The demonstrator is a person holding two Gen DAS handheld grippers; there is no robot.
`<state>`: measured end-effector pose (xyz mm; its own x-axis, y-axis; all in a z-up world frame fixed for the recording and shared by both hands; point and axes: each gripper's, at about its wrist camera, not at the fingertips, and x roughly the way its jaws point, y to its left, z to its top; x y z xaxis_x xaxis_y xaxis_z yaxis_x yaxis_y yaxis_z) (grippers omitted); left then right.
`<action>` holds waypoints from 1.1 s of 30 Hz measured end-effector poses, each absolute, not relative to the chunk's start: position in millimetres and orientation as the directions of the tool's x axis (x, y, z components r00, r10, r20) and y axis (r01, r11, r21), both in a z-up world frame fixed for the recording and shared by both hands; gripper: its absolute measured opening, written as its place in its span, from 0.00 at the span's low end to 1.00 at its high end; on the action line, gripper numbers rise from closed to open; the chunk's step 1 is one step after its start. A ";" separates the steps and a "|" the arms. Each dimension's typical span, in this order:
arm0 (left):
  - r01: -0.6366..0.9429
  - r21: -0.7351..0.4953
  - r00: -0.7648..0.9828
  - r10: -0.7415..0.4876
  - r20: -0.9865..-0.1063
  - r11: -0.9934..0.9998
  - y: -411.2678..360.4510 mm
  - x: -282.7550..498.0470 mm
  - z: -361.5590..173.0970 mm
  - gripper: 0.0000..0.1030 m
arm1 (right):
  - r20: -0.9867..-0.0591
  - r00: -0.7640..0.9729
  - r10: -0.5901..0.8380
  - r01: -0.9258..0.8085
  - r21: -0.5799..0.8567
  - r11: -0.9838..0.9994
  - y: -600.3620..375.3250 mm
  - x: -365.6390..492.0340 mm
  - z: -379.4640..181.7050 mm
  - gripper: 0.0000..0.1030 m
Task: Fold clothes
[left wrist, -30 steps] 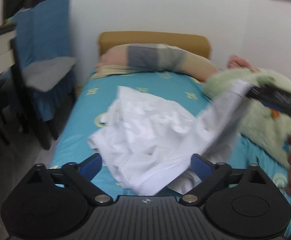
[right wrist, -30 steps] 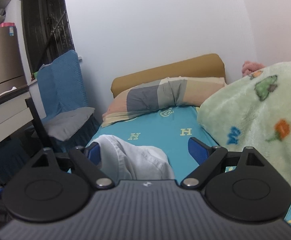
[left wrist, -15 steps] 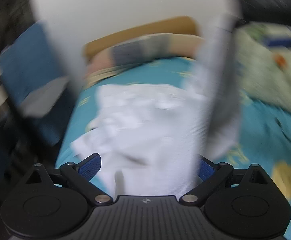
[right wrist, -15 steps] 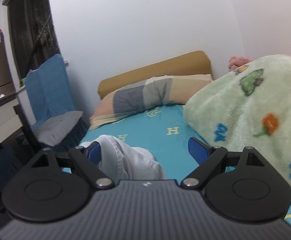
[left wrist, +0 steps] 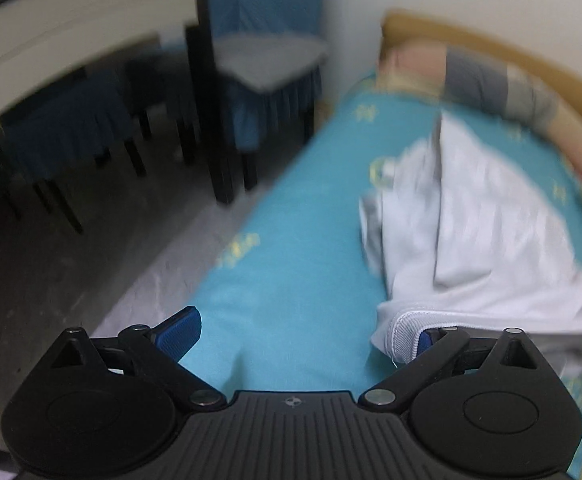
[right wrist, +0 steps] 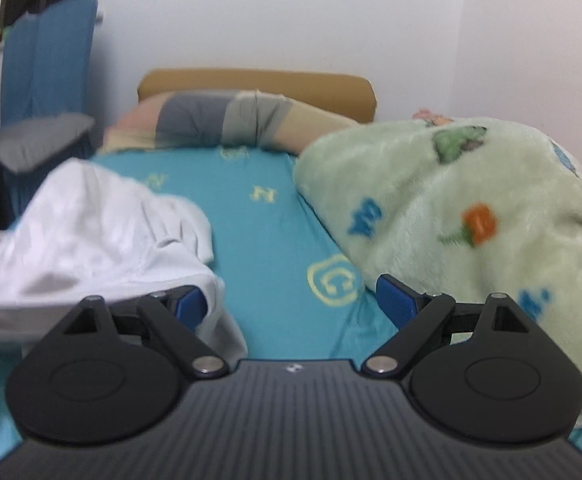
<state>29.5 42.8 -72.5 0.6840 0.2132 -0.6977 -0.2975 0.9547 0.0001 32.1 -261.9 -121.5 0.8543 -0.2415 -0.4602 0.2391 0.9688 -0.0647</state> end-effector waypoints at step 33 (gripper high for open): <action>-0.030 -0.276 0.986 0.074 0.152 0.961 27.1 -146.7 417.0 1.00 | 0.295 0.933 -0.204 0.212 0.005 0.977 -285.6 -185.1 345.0 0.87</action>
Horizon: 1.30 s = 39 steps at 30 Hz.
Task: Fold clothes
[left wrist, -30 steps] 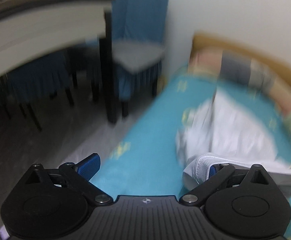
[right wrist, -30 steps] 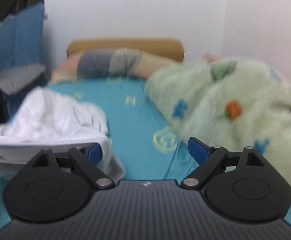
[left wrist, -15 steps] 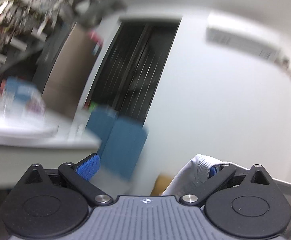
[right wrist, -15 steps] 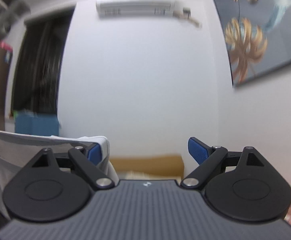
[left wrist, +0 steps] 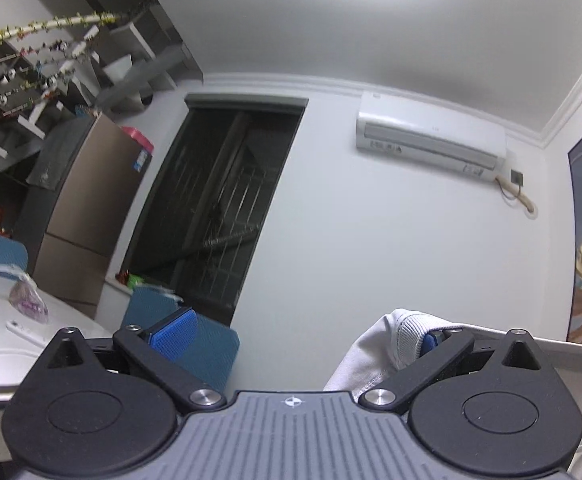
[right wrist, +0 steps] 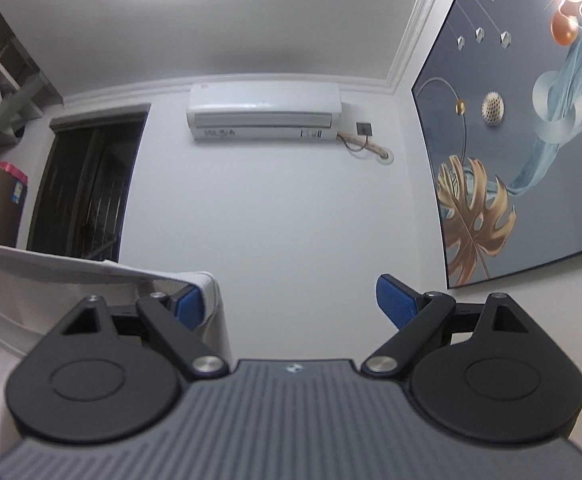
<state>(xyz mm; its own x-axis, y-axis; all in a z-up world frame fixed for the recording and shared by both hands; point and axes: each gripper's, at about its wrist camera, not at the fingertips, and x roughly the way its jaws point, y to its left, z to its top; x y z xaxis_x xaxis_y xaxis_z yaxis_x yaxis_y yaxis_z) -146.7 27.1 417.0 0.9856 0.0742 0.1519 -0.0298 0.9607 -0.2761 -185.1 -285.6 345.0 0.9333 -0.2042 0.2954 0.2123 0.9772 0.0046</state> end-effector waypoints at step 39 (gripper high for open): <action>0.033 0.037 0.548 0.012 -0.837 0.999 -18.3 545.2 -181.3 0.97 | -0.705 0.708 0.034 0.005 0.052 0.999 -328.7 483.3 -188.0 0.87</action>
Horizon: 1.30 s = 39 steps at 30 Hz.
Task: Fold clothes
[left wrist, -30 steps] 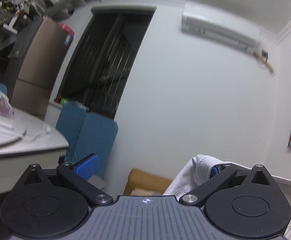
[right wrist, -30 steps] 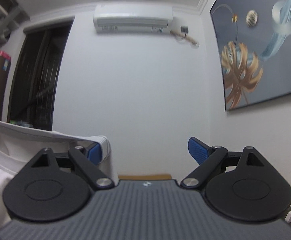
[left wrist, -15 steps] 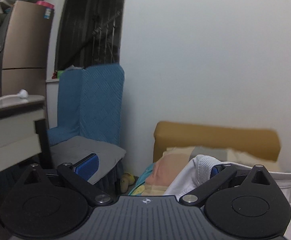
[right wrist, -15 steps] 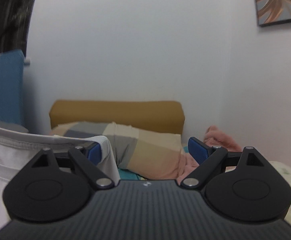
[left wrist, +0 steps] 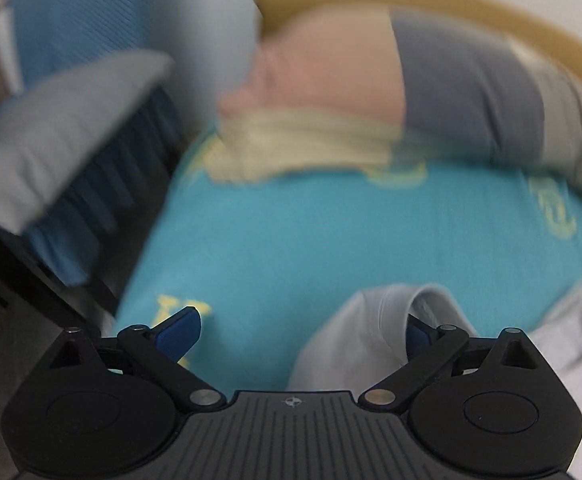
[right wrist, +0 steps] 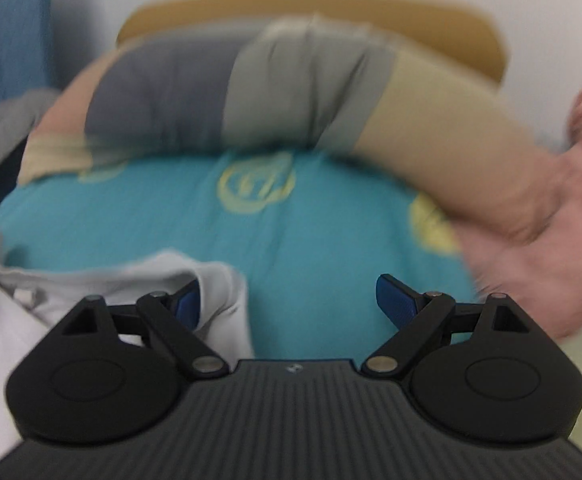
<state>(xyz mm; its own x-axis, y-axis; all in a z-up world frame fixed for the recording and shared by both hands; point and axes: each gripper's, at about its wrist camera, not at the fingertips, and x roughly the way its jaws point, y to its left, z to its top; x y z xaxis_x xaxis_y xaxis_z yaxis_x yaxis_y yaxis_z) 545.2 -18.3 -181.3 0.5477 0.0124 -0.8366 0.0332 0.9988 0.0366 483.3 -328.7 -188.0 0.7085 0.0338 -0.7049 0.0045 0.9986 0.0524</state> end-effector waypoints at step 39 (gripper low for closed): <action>-0.134 -0.251 0.752 -0.066 -0.656 0.959 47.6 104.7 -8.8 0.97 | -0.505 0.849 0.153 0.010 0.304 0.953 -290.9 52.4 -13.4 0.87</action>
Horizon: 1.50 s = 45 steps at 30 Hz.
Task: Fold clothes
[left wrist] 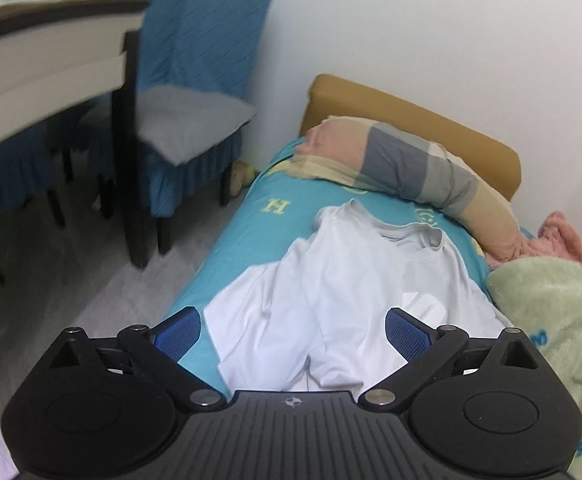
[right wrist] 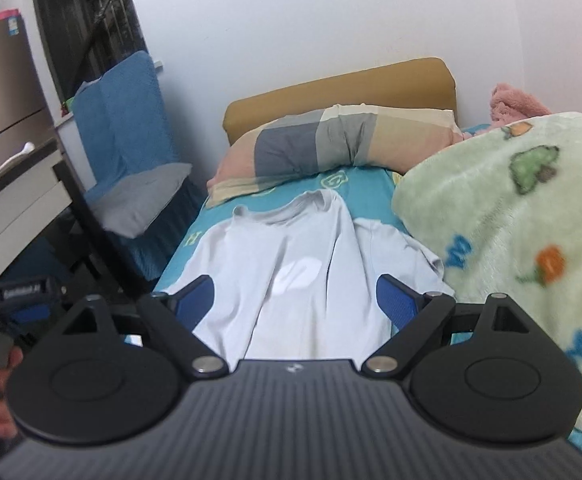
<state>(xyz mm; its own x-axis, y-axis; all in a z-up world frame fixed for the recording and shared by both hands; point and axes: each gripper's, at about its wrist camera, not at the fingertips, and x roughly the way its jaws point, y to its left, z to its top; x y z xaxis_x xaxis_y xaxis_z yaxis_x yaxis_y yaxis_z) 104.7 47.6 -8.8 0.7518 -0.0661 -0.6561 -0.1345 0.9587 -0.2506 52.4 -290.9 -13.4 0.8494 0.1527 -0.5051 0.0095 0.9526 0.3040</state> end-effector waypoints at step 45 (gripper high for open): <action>-0.342 0.137 0.788 0.363 -0.497 0.930 97.7 347.8 -86.6 0.05 | -0.515 0.856 0.047 0.110 0.270 0.956 -293.8 106.2 -154.1 0.87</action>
<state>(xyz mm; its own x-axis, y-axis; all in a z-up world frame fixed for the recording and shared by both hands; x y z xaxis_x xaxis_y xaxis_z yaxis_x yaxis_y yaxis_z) 347.8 97.7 -86.6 0.7881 0.3632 -0.4970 -0.3419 0.9297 0.1372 106.2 -293.8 -154.1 0.8560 0.0470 -0.5149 0.1100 0.9565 0.2703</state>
